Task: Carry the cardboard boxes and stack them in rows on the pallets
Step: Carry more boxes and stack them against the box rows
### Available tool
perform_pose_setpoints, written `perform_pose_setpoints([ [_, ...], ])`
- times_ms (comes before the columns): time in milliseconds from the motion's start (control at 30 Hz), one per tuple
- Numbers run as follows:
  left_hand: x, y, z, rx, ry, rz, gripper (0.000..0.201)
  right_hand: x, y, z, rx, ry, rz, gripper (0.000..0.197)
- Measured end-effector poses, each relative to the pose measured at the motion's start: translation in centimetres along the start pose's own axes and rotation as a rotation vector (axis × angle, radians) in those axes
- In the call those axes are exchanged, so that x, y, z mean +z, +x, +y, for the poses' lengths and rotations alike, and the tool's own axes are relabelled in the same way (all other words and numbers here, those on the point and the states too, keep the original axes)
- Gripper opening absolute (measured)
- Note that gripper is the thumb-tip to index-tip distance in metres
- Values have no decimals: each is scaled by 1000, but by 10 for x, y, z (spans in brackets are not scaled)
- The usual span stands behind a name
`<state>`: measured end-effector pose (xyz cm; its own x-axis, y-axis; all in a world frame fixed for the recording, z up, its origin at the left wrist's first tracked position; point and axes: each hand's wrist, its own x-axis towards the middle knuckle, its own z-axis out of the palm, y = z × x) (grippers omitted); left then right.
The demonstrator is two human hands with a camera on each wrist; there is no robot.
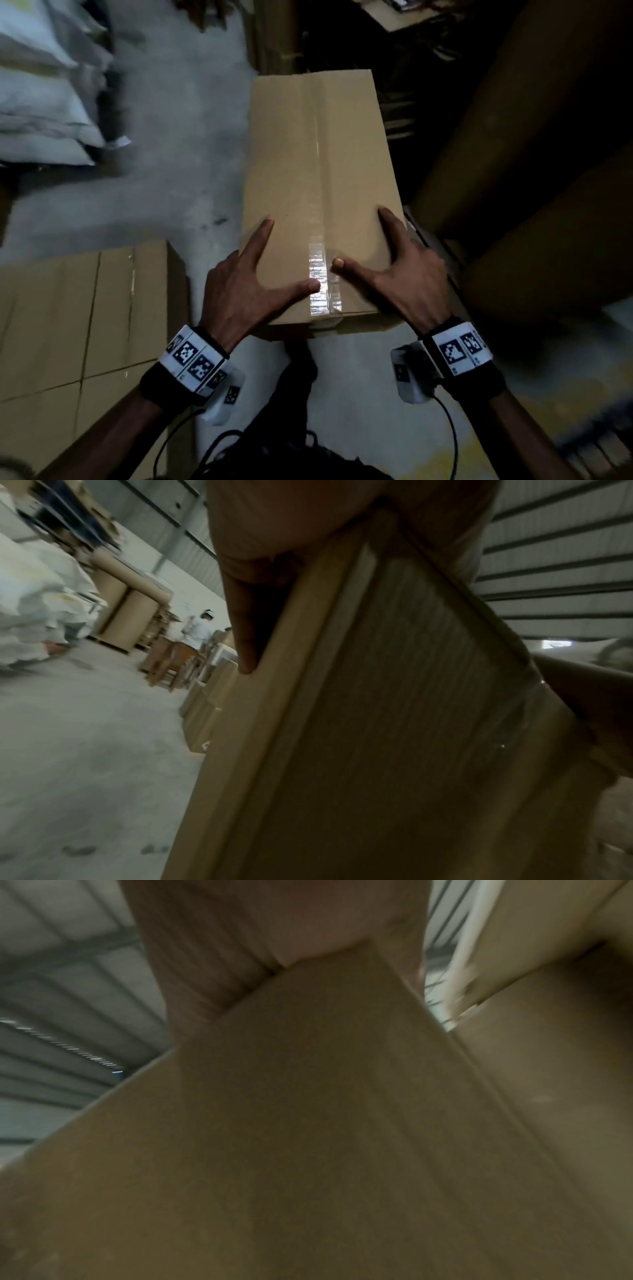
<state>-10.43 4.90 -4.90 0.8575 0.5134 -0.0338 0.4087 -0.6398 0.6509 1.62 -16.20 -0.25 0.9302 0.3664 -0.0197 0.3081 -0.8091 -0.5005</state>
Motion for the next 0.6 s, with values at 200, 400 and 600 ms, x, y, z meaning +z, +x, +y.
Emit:
perform_pose_setpoints([
  [200,-12,155,-21,-104,19,77,126,31,186,-51,-113,-91,-75,118],
  [400,-59,310,-51,-243,-6,198,128,62,362,-138,-240,-40,-137,115],
  [600,-116,412,-95,-355,23,306,124,114,483,-225,-366,-2,-194,116],
])
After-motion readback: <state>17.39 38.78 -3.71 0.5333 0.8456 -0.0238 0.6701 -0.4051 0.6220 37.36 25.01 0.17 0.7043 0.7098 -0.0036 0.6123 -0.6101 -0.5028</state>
